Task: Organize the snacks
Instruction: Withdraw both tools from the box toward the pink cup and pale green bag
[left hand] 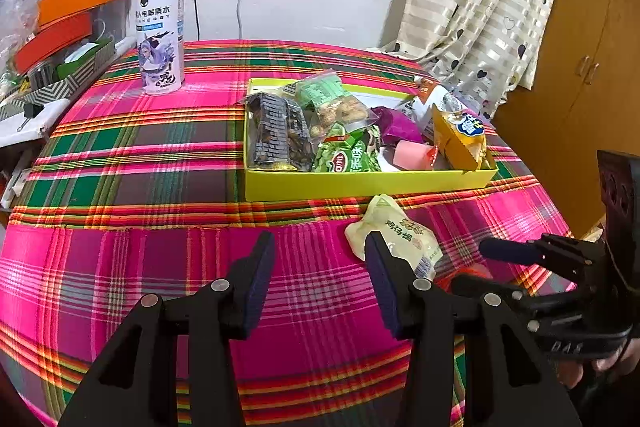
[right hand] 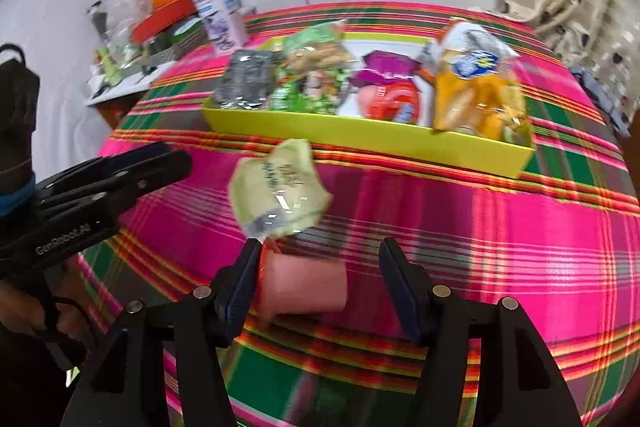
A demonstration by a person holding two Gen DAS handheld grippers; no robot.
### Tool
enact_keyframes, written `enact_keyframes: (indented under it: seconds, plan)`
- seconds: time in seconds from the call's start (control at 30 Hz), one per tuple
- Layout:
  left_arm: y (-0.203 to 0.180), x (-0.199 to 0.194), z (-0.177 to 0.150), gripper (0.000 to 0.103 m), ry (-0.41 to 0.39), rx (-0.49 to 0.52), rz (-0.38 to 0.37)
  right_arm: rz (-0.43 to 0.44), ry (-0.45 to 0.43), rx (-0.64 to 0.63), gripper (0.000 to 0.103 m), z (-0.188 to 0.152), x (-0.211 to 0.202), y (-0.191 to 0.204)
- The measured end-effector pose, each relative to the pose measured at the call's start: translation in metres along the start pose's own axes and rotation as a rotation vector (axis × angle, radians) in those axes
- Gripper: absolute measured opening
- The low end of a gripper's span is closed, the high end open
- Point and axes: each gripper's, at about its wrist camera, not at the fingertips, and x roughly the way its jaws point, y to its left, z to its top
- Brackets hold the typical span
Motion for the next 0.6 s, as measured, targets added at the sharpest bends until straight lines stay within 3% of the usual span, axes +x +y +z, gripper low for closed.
enact_keyframes:
  seconds: [0.5, 0.6]
  plan:
    - [-0.011, 0.007, -0.002, 0.047, 0.031, 0.028, -0.03, 0.029, 0.036, -0.004, 0.062, -0.015, 0.0, -0.006]
    - [-0.014, 0.008, -0.003, 0.047, 0.036, 0.034, -0.037, 0.04, 0.032, -0.014, 0.044, -0.017, -0.002, -0.003]
